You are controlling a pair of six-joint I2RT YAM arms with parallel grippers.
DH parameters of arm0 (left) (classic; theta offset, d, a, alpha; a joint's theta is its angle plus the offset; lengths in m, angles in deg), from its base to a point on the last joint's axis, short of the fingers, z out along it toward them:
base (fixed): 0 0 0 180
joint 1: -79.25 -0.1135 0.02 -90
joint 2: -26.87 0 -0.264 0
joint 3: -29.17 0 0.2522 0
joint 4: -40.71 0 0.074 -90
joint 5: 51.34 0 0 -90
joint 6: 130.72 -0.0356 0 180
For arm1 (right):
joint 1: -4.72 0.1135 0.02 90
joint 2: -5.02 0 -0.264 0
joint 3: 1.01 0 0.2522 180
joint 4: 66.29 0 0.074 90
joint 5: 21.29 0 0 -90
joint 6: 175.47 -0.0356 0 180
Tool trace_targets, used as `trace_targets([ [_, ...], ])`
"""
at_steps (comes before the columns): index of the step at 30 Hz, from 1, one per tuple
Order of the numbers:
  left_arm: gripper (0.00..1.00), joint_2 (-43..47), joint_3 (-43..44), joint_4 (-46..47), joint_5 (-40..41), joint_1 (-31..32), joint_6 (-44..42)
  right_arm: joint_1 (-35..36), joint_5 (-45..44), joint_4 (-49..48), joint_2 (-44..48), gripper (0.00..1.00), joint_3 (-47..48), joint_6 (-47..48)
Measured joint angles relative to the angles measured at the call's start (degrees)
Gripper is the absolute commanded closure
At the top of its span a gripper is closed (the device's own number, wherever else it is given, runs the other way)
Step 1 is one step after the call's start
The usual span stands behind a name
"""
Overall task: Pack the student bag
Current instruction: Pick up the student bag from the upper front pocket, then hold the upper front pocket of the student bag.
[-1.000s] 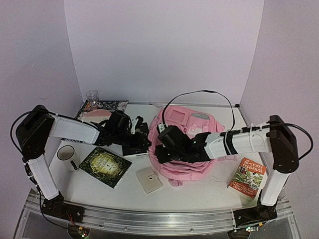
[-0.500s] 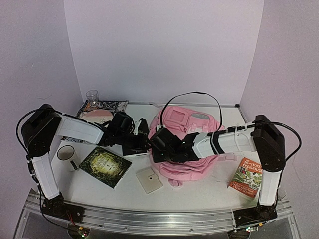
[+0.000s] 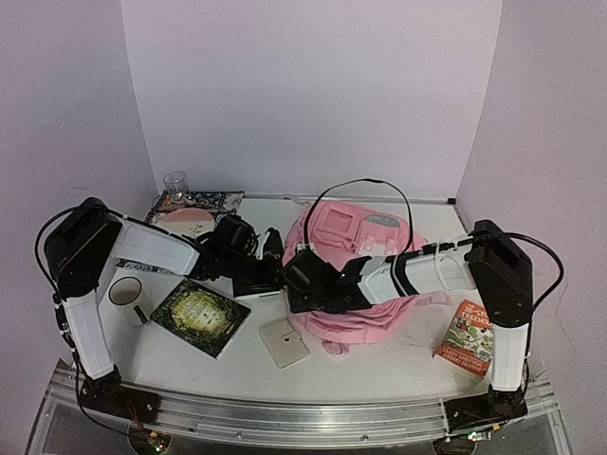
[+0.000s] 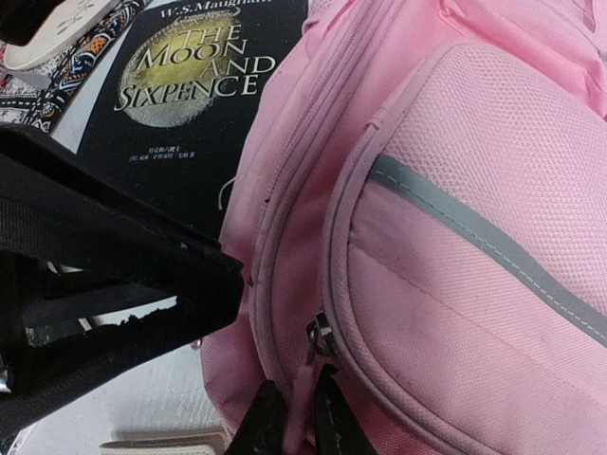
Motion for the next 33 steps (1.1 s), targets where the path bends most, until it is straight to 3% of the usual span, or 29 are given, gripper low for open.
trace_targets([
  [7,0.77,-1.8,1.5,0.7,-0.9,0.2,0.9,-0.1,0.1,0.5,1.2,1.0,-0.9,0.2],
  [15,1.0,-4.1,4.5,0.8,-1.9,0.2,2.0,-1.1,0.9,1.7,4.9,1.0,-2.9,1.7],
  [25,1.0,-5.5,5.6,1.1,-1.4,0.2,2.5,-1.3,2.8,2.2,12.1,1.0,-9.5,3.5],
  [26,0.99,-5.5,5.6,1.0,-1.2,0.1,2.5,-1.3,3.2,2.4,12.7,1.0,-10.1,3.7],
  [30,0.72,-5.5,5.6,1.0,-0.3,-0.5,2.6,-1.3,4.3,3.1,13.9,1.0,-10.8,4.3],
  [33,0.59,-5.5,5.6,0.9,0.1,-0.7,3.4,-1.4,4.7,3.1,13.9,1.0,-10.8,4.9],
])
